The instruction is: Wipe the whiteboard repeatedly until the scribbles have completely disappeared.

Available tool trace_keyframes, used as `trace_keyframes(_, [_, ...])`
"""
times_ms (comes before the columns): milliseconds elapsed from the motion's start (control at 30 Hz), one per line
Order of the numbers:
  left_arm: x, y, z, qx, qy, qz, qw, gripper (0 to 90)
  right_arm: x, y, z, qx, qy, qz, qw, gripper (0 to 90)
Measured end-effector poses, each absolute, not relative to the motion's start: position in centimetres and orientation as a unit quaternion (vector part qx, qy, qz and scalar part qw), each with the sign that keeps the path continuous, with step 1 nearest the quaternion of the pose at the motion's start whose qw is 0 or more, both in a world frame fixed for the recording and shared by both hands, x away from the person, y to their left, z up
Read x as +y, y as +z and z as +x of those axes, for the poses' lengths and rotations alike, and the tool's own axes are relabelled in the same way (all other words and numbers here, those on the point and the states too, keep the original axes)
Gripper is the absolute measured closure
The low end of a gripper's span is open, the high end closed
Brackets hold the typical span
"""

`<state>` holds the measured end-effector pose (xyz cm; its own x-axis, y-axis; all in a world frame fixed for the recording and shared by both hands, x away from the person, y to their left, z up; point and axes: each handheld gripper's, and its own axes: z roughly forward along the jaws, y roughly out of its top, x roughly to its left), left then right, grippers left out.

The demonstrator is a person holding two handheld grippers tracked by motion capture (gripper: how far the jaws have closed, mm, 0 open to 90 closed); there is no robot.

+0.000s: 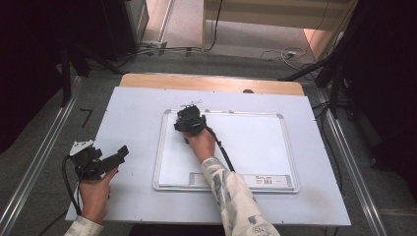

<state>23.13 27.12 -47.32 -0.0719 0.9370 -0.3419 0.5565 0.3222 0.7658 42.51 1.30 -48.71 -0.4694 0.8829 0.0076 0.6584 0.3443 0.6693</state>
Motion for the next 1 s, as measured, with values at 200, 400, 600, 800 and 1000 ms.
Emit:
trace_keyframes(200, [26.9, -47.3, 23.3, 0.696, 0.228, 0.536, 0.420, 3.8, 0.0, -48.7, 42.1, 0.795, 0.305, 0.489, 0.189, 35.5])
trace_keyframes(400, [26.6, -47.4, 23.6, 0.694, 0.226, 0.542, 0.416, 3.8, 1.9, -48.8, 40.1, 0.812, 0.312, 0.456, 0.186, 35.5])
trace_keyframes(600, [26.7, -47.4, 23.6, 0.695, 0.227, 0.541, 0.417, 3.8, 1.5, -48.9, 40.3, 0.810, 0.311, 0.469, 0.166, 26.9])
trace_keyframes(800, [26.6, -47.3, 23.5, 0.694, 0.227, 0.541, 0.417, 3.8, 1.5, -48.9, 40.1, 0.813, 0.307, 0.465, 0.170, 20.7])
trace_keyframes(1000, [26.7, -47.4, 23.6, 0.695, 0.227, 0.540, 0.417, 3.8, 1.5, -49.0, 40.4, 0.818, 0.305, 0.461, 0.159, 12.0])
